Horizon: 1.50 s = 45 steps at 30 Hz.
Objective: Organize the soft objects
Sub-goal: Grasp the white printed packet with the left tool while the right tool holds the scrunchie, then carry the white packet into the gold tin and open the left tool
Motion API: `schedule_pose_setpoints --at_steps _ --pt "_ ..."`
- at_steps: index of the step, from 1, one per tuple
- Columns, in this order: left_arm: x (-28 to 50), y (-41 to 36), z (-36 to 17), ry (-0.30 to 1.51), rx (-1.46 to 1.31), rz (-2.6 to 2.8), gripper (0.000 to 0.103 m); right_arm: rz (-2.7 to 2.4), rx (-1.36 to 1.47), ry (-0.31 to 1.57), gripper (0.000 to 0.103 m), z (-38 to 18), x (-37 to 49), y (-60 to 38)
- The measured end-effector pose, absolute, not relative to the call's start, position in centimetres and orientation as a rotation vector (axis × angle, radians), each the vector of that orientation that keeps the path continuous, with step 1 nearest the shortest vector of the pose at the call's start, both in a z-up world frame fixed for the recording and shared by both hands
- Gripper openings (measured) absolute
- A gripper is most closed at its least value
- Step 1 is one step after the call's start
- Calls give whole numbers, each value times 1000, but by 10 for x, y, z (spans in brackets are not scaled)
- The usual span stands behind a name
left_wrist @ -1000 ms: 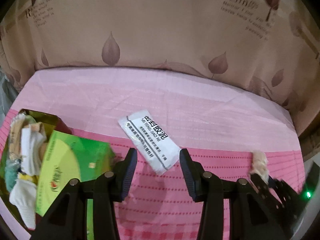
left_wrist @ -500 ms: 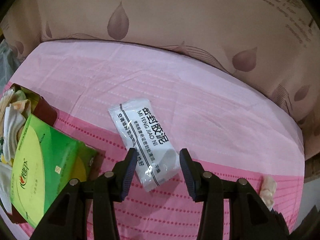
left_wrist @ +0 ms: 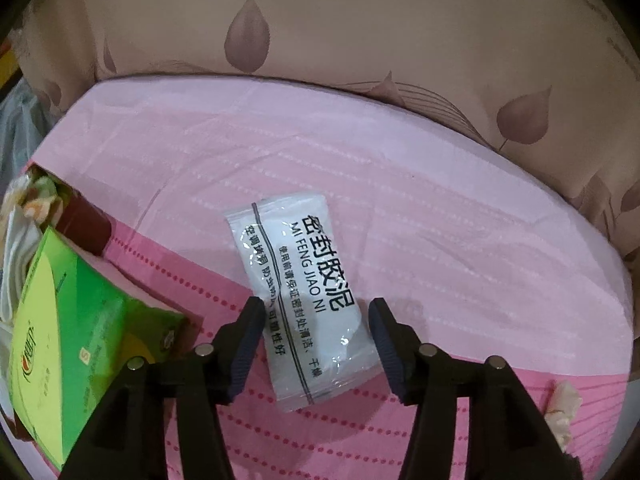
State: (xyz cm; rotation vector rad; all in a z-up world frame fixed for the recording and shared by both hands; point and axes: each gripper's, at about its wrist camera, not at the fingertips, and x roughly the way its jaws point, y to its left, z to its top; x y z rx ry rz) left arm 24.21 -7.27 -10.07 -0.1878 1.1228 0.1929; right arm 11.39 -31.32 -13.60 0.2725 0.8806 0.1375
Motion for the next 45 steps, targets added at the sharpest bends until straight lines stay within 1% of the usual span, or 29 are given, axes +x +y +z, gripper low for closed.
schedule_pose_setpoints --at_steps 7,13,22,36,45 --pt "241 -94 -102 1104 -109 84 56 145 282 880 29 -136 114 -315" --pt "228 -112 -104 1065 -2 11 50 145 279 880 29 -136 114 -315" --pt "207 -120 -102 1057 64 -101 45 144 279 881 28 -136 114 -314" --pt "182 -115 -89 1053 43 -182 44 144 279 881 28 -136 114 -315" --pt "165 -120 -72 1028 86 -203 44 141 271 883 29 -136 115 -314"
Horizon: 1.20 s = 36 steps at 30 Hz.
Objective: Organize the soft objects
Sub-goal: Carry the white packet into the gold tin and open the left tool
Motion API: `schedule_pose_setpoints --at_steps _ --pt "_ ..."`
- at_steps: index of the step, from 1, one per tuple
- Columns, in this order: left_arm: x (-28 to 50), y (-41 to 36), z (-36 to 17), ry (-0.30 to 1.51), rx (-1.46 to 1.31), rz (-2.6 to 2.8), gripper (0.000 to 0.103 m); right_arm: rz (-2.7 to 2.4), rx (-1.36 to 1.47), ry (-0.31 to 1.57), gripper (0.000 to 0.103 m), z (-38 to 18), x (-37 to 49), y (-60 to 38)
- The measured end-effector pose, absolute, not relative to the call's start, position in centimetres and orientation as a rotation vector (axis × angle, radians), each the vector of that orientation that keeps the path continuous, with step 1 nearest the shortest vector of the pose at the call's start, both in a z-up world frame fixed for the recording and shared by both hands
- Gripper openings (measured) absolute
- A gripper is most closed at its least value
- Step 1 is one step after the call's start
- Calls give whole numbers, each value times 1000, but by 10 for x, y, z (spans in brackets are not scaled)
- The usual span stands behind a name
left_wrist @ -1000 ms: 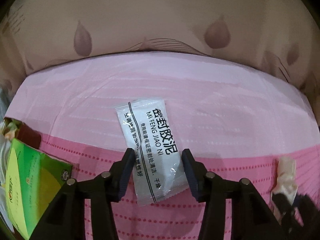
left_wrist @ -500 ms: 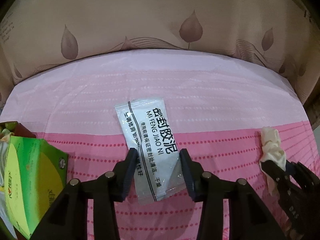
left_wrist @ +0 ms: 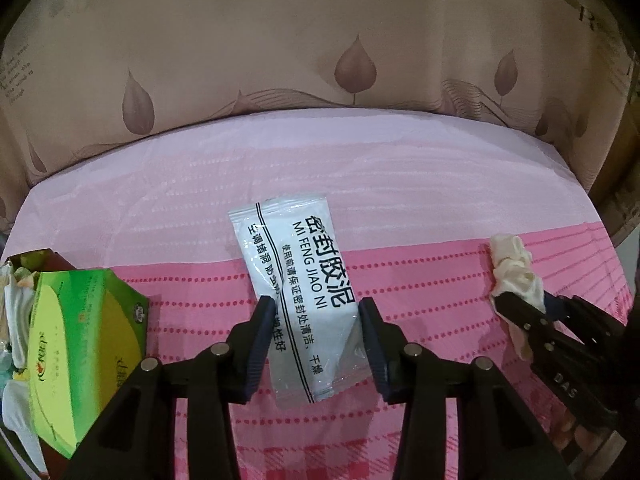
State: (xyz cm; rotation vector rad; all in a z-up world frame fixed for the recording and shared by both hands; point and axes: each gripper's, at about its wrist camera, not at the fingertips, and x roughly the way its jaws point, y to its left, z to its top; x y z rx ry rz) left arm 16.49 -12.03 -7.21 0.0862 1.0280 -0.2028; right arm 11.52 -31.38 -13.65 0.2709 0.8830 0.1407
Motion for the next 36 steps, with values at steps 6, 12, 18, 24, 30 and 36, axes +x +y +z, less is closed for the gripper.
schedule_pose_setpoints --at_steps 6,12,18,24,30,36 --pt "155 -119 -60 1017 112 -208 44 136 258 885 29 -136 115 -312" --pt "144 -117 -46 993 135 -209 44 133 250 886 29 -136 116 -311" --pt "132 -110 -29 967 149 -210 44 131 243 887 29 -136 116 -310" --pt "122 -92 -15 948 151 -186 44 132 243 887 29 -136 116 -312" --pt "117 -63 3 920 142 -145 44 121 218 890 29 -136 117 -308" --pt "111 -28 18 894 134 -94 44 108 195 893 29 -135 117 -304"
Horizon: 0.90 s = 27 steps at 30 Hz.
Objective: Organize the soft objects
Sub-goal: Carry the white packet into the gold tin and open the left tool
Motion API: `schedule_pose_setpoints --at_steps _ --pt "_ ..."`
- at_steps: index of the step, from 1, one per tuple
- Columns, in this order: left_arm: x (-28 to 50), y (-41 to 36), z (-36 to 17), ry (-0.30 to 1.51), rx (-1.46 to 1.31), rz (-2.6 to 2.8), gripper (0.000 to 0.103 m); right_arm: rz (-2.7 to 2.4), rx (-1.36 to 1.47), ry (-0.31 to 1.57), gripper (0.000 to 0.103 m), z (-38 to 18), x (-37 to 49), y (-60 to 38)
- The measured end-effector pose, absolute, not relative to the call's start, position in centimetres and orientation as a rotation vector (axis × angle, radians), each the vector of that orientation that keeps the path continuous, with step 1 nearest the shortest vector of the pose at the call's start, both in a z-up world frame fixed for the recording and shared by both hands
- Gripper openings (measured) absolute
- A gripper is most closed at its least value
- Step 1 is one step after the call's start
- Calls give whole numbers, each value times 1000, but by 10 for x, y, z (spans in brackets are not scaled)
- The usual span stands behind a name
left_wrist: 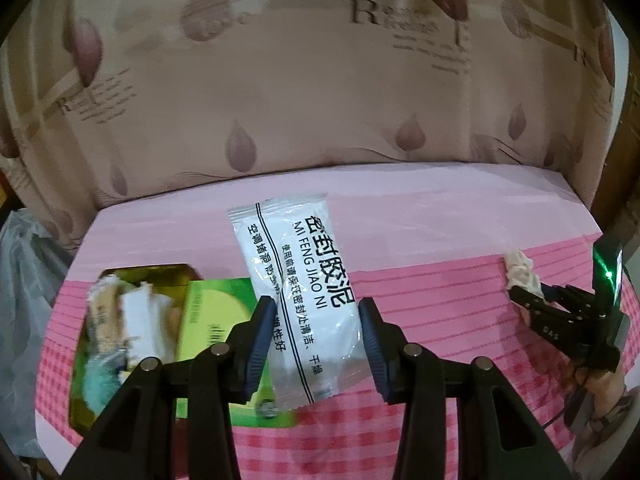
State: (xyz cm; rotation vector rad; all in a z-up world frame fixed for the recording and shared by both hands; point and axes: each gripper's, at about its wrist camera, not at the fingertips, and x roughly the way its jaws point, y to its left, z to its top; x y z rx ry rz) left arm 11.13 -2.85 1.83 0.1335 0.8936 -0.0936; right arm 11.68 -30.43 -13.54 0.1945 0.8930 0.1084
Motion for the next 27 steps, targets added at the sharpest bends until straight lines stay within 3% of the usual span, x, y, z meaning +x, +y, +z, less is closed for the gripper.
schedule_pose_setpoints --at_steps 13,27 --pt "103 77 31 890 81 51 44 91 150 899 30 -134 117 -299" --pt "106 162 -12 974 54 91 44 82 106 904 34 -133 117 -292"
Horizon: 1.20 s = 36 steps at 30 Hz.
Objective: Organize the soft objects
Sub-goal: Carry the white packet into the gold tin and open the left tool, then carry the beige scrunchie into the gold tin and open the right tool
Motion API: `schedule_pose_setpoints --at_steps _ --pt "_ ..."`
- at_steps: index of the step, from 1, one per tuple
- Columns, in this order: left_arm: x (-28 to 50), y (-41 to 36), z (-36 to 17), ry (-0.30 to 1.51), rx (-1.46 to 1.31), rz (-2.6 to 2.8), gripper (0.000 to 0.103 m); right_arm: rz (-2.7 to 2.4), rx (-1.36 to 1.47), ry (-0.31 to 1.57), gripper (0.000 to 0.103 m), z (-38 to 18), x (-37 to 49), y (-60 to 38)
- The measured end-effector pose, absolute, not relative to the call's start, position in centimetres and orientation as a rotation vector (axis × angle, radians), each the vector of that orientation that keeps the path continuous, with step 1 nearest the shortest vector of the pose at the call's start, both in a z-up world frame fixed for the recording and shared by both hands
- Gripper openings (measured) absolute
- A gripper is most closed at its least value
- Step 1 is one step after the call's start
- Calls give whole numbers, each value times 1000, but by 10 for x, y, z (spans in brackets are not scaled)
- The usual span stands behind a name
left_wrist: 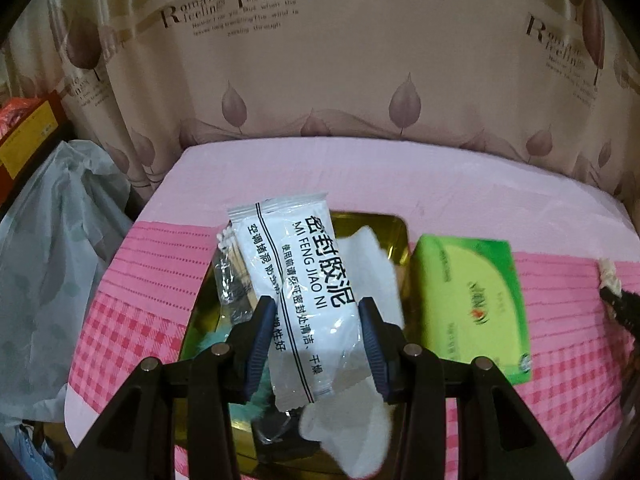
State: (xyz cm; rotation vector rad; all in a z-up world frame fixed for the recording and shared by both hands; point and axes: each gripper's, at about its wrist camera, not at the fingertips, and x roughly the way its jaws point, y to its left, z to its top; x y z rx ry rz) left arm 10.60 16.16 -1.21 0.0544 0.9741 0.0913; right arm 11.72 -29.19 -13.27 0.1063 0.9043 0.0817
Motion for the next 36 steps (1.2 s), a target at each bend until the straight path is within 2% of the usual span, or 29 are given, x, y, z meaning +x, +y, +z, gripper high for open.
schedule_pose_setpoints --at_steps 7,20,36 --pt "107 179 -41 1011 82 44 44 78 97 905 35 -132 117 -291" --pt "104 196 -52 1053 67 34 49 75 79 907 36 -131 117 -292" --pt "26 191 -17 842 170 289 52 55 58 913 36 -131 118 -288"
